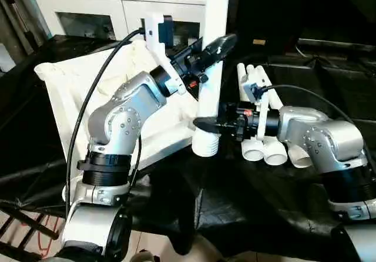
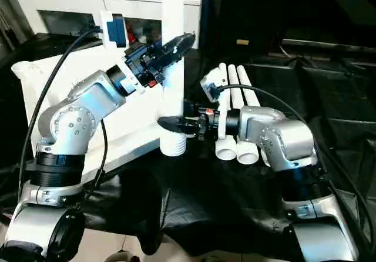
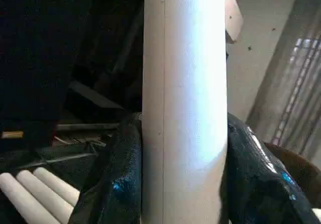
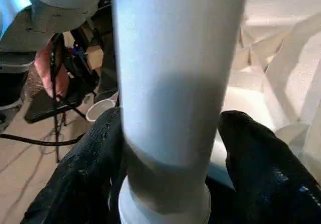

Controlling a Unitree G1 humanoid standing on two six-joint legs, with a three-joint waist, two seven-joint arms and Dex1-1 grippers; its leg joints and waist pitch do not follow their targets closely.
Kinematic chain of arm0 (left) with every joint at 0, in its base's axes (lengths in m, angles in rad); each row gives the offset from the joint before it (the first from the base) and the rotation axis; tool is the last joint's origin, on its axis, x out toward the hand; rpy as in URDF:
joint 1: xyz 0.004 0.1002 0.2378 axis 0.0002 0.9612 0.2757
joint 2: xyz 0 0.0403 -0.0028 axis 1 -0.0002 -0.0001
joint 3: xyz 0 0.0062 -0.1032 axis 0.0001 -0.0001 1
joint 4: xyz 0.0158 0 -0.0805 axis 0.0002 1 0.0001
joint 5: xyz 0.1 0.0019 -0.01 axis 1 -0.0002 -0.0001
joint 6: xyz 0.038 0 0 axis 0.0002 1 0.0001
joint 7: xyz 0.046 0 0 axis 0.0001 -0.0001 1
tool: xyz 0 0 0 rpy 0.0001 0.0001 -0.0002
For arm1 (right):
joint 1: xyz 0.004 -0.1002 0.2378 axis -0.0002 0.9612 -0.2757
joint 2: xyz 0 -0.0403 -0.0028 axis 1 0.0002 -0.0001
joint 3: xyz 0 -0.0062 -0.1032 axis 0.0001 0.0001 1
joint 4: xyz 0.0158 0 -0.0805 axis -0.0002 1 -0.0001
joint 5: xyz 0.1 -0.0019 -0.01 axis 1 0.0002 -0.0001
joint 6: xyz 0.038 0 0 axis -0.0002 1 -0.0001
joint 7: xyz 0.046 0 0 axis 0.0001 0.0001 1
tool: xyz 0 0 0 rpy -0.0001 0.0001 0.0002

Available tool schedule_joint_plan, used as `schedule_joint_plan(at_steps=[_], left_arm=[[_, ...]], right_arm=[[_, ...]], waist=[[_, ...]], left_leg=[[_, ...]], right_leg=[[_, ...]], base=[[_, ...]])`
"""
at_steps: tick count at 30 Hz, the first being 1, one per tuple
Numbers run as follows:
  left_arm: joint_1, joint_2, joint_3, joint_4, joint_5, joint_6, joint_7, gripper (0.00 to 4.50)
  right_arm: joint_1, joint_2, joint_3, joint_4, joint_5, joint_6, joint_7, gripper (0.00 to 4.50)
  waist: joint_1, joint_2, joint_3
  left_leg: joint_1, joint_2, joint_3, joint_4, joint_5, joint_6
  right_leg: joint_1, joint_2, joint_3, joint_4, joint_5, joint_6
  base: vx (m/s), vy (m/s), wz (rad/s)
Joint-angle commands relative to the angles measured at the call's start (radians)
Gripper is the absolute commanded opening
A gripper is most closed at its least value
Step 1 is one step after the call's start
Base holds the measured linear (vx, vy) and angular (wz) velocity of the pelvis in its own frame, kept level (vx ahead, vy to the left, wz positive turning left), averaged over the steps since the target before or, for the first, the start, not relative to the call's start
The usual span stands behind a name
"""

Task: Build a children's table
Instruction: Insert table leg to table base

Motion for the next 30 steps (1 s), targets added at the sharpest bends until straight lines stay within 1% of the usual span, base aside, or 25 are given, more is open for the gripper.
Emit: schedule_joint_plan(at_steps=[1, 3, 4, 5, 10, 11, 14, 15, 18, 19, 20, 26, 28, 29, 30], left_arm=[[-0.015, -0.001, -0.017, -0.033, -0.014, 0.01, -0.019, 1.77], [-0.015, -0.001, -0.017, -0.034, -0.014, 0.01, -0.02, 1.77], [-0.014, -0.001, -0.019, -0.038, -0.015, 0.01, -0.024, 1.77], [-0.013, -0.001, -0.02, -0.041, -0.017, 0.01, -0.025, 1.77], [-0.008, -0.004, -0.024, -0.05, -0.021, 0.016, -0.028, 1.77], [-0.006, -0.004, -0.024, -0.052, -0.021, 0.017, -0.027, 1.77], [-0.004, -0.004, -0.026, -0.053, -0.022, 0.019, -0.027, 1.77], [-0.003, -0.004, -0.027, -0.055, -0.024, 0.02, -0.028, 1.77], [-0.004, -0.004, -0.026, -0.057, -0.027, 0.024, -0.03, 1.77], [-0.004, -0.004, -0.027, -0.059, -0.029, 0.027, -0.032, 1.77], [-0.002, -0.004, -0.029, -0.064, -0.032, 0.033, -0.037, 1.77], [0.001, -0.002, -0.032, -0.069, -0.032, 0.038, -0.042, 1.77], [0.001, -0.003, -0.031, -0.069, -0.033, 0.039, -0.041, 1.77], [0.001, -0.002, -0.031, -0.069, -0.03, 0.039, -0.039, 1.77], [0.001, -0.002, -0.031, -0.069, -0.03, 0.039, -0.039, 1.77]], right_arm=[[-0.02, 0.002, 0.006, 0.001, 0.017, 0.029, 0.016, 3.13], [-0.02, 0.002, 0.009, 0.002, 0.016, 0.031, 0.017, 3.13], [-0.019, 0.002, 0.017, 0.007, 0.013, 0.036, 0.018, 3.13], [-0.019, 0.003, 0.021, 0.012, 0.01, 0.036, 0.019, 3.13], [-0.023, 0.008, 0.025, 0.022, 0.006, 0.034, 0.023, 3.13], [-0.024, 0.009, 0.025, 0.021, 0.006, 0.035, 0.022, 3.13], [-0.026, 0.012, 0.027, 0.021, 0.002, 0.033, 0.023, 3.13], [-0.026, 0.014, 0.028, 0.02, 0.002, 0.034, 0.025, 2.86], [-0.026, 0.015, 0.029, 0.021, 0.005, 0.036, 0.028, 2.76], [-0.026, 0.015, 0.029, 0.022, 0.005, 0.036, 0.029, 2.53], [-0.026, 0.016, 0.03, 0.025, 0.006, 0.035, 0.03, 2.53], [-0.026, 0.017, 0.03, 0.026, 0.006, 0.038, 0.031, 2.08], [-0.025, 0.017, 0.03, 0.026, 0.006, 0.038, 0.031, 2.02], [-0.026, 0.018, 0.029, 0.027, 0.006, 0.039, 0.031, 2.02], [-0.026, 0.018, 0.029, 0.027, 0.006, 0.039, 0.031, 2.0]], waist=[[0.003, -0.014, -0.083], [0.004, -0.014, -0.083], [0.003, -0.016, -0.083], [0.003, -0.014, -0.083], [0.003, -0.015, -0.083], [0.004, -0.012, -0.083], [0.003, -0.014, -0.084], [0.004, -0.013, -0.084], [0.003, -0.013, -0.083], [0.003, -0.013, -0.083], [0.003, -0.013, -0.083], [0.004, -0.011, -0.084], [0.004, -0.012, -0.084], [0.003, -0.014, -0.084], [0.003, -0.013, -0.084]], left_leg=[[0.008, 0.009, 0.005, -0.062, -0.126, 0.028], [0.008, 0.009, 0.005, -0.062, -0.123, 0.028], [0.007, 0.009, 0.005, -0.063, -0.121, 0.027], [0.008, 0.009, 0.005, -0.063, -0.125, 0.025], [0.007, 0.009, 0.005, -0.062, -0.118, 0.024], [0.008, 0.009, 0.005, -0.063, -0.121, 0.024], [0.007, 0.009, 0.005, -0.063, -0.12, 0.023], [0.008, 0.009, 0.005, -0.063, -0.119, 0.023], [0.008, 0.009, 0.005, -0.063, -0.123, 0.023], [0.008, 0.009, 0.005, -0.063, -0.126, 0.023], [0.008, 0.009, 0.005, -0.063, -0.128, 0.022], [0.009, 0.01, 0.005, -0.063, -0.126, 0.022], [0.009, 0.01, 0.004, -0.063, -0.125, 0.021], [0.008, 0.01, 0.005, -0.063, -0.125, 0.022], [0.008, 0.01, 0.005, -0.063, -0.125, 0.022]], right_leg=[[0.067, -0.061, 0.04, -0.083, -0.254, -0.165], [0.067, -0.062, 0.04, -0.083, -0.253, -0.164], [0.067, -0.061, 0.04, -0.082, -0.252, -0.163], [0.066, -0.062, 0.04, -0.083, -0.257, -0.161], [0.067, -0.062, 0.04, -0.082, -0.247, -0.163], [0.066, -0.062, 0.04, -0.082, -0.251, -0.163], [0.067, -0.062, 0.04, -0.082, -0.253, -0.159], [0.067, -0.062, 0.04, -0.082, -0.249, -0.16], [0.066, -0.062, 0.04, -0.082, -0.249, -0.162], [0.067, -0.061, 0.04, -0.082, -0.25, -0.161], [0.066, -0.062, 0.04, -0.083, -0.257, -0.161], [0.066, -0.062, 0.04, -0.082, -0.248, -0.163], [0.067, -0.062, 0.04, -0.082, -0.248, -0.163], [0.067, -0.061, 0.04, -0.082, -0.245, -0.164], [0.067, -0.062, 0.04, -0.081, -0.246, -0.164]], base=[[0.0, 0.0, 0.0], [0.0, 0.0, 0.0], [0.0, 0.0, 0.0], [0.0, 0.0, 0.0], [0.0, 0.0, 0.0], [0.0, 0.0, 0.0], [0.0, 0.0, 0.0], [0.0, 0.0, 0.0], [0.0, 0.0, 0.0], [0.0, 0.0, 0.0], [0.0, 0.0, 0.0], [0.0, 0.0, 0.0], [0.0, 0.0, 0.0], [0.0, 0.0, 0.0], [0.0, 0.0, 0.0]])
